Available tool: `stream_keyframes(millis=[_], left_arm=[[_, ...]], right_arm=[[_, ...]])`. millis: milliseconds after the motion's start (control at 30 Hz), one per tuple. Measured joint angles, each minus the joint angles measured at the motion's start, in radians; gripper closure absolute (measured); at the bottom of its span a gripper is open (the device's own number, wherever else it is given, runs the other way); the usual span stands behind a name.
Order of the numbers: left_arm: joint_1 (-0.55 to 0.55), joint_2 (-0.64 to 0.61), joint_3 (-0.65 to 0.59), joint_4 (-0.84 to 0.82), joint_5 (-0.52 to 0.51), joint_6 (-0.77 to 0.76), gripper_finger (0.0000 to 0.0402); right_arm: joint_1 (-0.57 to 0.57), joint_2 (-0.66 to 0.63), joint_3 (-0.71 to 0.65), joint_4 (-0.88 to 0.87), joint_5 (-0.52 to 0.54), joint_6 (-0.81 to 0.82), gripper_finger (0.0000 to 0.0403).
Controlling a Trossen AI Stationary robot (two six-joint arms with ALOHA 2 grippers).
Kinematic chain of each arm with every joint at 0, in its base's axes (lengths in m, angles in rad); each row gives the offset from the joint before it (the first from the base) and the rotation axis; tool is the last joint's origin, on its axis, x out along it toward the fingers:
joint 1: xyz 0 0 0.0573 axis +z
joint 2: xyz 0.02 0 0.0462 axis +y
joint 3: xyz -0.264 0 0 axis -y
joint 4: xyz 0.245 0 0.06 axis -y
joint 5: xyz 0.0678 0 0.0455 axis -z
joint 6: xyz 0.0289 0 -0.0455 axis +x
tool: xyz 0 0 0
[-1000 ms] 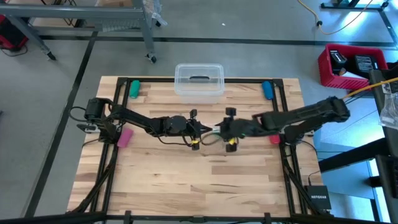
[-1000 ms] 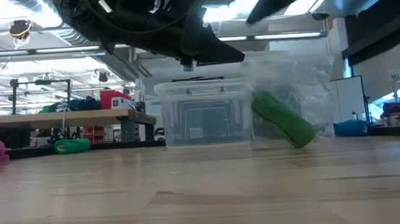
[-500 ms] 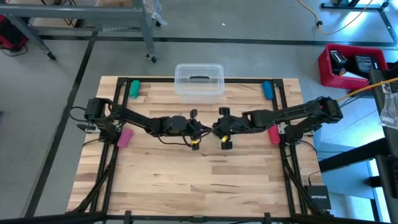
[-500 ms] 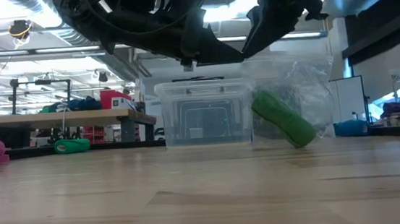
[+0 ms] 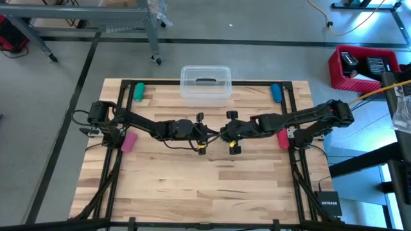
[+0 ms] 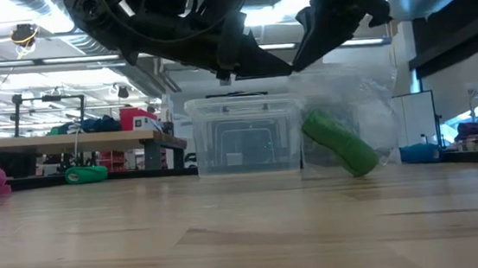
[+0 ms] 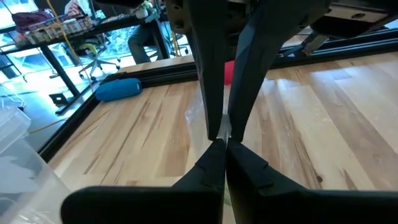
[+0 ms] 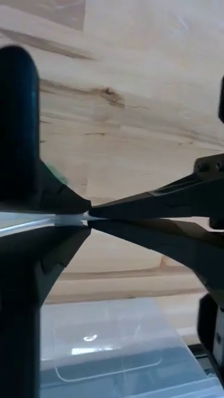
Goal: Roll bandage
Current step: Close the transparent zip bag
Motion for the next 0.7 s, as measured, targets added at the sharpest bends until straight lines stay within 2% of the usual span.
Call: stream_keyframes(millis=[167,400,600,700], left_arm=[[0.001,0.0,0.0,-0.004,-0.006,0.006,0.0401],[0.002,0.0,0.0,-0.003,-0.007,0.009,0.0401],[0.004,0.0,0.0,0.003,-0.007,-0.005,0.0398],[0.01,0.0,0.0,0.0,-0.007,-0.012,0.0383]], right_arm=[[0.001,-0.001,0.0,-0.067,0.026,0.003,0.0363],[0.001,-0.002,-0.003,-0.135,0.073,0.002,0.0376],[0.0,-0.006,-0.002,-0.129,0.078,0.002,0.0365],[0.0,-0.006,-0.002,-0.112,0.069,0.002,0.0366]])
